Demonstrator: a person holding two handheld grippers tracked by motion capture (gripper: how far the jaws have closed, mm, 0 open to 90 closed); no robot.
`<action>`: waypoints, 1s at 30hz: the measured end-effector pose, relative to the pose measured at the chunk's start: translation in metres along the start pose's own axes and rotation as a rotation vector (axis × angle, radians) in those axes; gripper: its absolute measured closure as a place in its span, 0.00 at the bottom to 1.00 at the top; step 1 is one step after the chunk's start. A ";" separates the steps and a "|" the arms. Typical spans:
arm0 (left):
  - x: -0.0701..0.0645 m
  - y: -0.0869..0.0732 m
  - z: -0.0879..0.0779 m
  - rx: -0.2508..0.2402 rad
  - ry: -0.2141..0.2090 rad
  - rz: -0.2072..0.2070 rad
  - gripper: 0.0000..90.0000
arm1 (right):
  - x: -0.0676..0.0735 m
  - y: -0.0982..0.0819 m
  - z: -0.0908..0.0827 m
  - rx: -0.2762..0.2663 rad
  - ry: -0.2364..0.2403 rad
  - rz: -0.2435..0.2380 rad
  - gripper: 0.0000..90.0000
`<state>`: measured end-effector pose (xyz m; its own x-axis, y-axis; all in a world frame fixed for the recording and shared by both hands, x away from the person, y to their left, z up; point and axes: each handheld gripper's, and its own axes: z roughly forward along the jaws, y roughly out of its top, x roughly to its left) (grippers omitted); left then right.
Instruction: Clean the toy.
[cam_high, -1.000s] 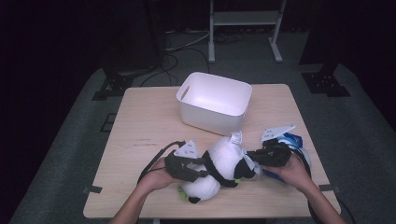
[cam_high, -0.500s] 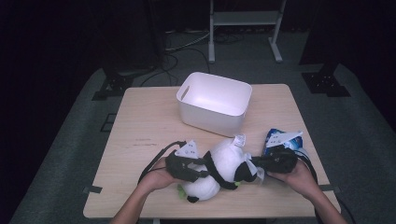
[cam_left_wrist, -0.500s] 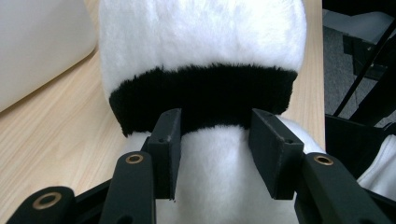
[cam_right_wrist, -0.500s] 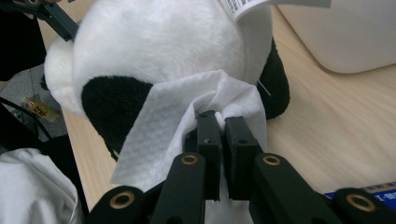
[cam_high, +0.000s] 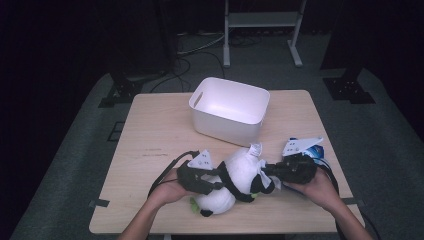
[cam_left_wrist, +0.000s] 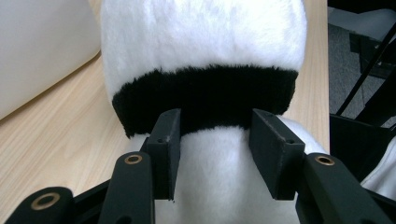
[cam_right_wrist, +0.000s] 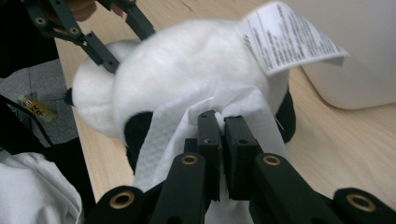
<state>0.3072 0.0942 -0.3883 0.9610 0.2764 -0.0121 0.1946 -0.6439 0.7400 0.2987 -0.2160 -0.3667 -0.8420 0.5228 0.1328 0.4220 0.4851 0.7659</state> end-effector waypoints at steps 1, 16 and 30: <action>0.000 0.001 0.000 0.001 0.001 -0.001 0.59 | 0.002 0.001 -0.001 0.000 -0.002 -0.005 0.95; 0.003 0.007 0.002 0.020 0.009 -0.001 0.58 | 0.023 0.011 0.001 -0.011 0.003 -0.072 0.95; 0.007 0.015 -0.011 0.010 0.012 0.002 0.53 | 0.023 0.011 0.011 0.009 0.000 -0.084 0.95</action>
<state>0.3144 0.0940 -0.3696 0.9589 0.2837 -0.0030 0.1949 -0.6511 0.7335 0.2876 -0.1911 -0.3623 -0.8744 0.4804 0.0681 0.3531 0.5337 0.7684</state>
